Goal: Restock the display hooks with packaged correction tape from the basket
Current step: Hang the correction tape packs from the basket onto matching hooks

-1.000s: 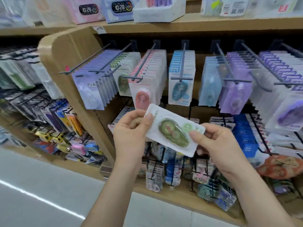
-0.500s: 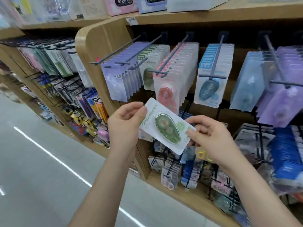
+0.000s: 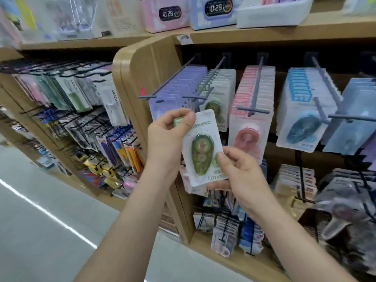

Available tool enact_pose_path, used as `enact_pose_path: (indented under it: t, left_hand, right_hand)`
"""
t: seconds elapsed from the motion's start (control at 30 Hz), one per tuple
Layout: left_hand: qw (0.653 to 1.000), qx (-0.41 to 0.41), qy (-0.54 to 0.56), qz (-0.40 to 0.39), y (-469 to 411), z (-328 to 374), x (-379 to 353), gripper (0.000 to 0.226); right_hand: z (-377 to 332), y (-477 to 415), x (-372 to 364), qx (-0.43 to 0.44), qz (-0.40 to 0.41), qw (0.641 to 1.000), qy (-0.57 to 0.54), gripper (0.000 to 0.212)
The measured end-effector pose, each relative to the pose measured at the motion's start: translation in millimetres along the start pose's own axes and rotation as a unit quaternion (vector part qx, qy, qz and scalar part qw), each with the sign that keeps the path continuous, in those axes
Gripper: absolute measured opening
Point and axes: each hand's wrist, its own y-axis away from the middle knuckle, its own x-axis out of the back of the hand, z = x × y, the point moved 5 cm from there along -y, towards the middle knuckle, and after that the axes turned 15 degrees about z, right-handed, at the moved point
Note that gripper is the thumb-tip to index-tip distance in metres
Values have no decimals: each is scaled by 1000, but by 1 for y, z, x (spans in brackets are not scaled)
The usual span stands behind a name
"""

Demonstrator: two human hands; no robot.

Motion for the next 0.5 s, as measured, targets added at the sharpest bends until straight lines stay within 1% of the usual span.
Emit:
enact_pose_path:
  t: [0.1,0.17,0.33,0.4,0.5]
  left_hand:
    - [998,-30,-4,-57,-19,3,0,10]
    - [995,-57,-8,-85,-28,8,-2,7]
    - [985,-90,-57,-134,-43,7,-15,19]
    - [980,-102,-67,-157,-48,5,-20,5]
    - [977,-78,-75,-184,-52,-4,-26,6]
  right_hand:
    - [3,-7,-16,23,76,996,-28,24]
    - [2,-10,-24,40,110,993,-31,24]
    - [3,-9,-34,28,209,976,-50,25]
    - [3,-9,-35,24,231,971,-55,26]
    - [1,-8,-36,23,250,967,-40,27]
